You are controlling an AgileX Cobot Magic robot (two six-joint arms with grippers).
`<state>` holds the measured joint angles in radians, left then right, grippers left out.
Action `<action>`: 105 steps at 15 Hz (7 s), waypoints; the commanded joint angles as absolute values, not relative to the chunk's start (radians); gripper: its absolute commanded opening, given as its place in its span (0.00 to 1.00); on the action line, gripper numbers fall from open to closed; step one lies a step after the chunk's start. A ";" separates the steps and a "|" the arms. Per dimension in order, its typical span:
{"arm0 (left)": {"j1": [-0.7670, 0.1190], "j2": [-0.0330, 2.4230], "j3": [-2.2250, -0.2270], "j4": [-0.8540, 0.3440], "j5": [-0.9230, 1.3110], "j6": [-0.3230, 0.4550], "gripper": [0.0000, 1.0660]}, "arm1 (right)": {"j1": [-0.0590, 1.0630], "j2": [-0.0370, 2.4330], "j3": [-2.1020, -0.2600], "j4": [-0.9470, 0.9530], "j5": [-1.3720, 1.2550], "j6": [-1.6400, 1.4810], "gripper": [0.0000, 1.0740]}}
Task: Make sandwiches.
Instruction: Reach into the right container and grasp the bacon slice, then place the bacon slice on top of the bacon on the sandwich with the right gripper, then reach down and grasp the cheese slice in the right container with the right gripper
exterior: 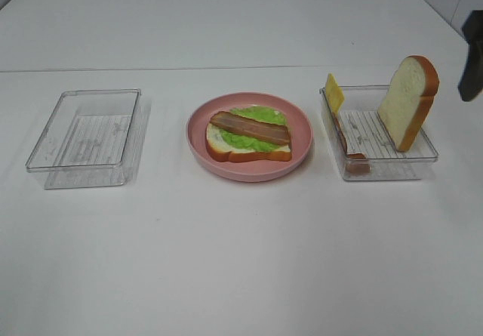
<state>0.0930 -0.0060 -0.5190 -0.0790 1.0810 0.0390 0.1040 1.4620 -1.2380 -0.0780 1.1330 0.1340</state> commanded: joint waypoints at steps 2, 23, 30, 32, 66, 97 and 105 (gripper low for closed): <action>0.096 -0.028 -0.517 -0.087 1.070 0.032 0.94 | 0.194 1.664 -1.403 -0.060 1.144 0.147 0.83; 0.096 -0.028 -0.517 -0.089 1.070 0.032 0.94 | 0.257 2.098 -1.539 0.046 0.927 0.085 0.45; 0.096 -0.028 -0.517 -0.089 1.070 0.032 0.94 | 0.257 2.098 -1.539 0.053 0.928 0.086 0.26; 0.096 -0.028 -0.517 -0.089 1.070 0.032 0.94 | 0.257 2.098 -1.539 0.053 0.941 0.117 0.02; 0.096 -0.028 -0.517 -0.098 1.070 0.032 0.94 | 0.403 2.195 -1.680 0.512 0.752 -0.209 0.00; 0.096 -0.028 -0.517 -0.100 1.070 0.032 0.94 | 0.204 2.183 -1.880 0.173 0.962 0.031 0.89; 0.096 -0.026 -0.517 -0.101 1.070 0.032 0.94 | 0.173 2.300 -1.917 0.178 0.915 0.057 0.87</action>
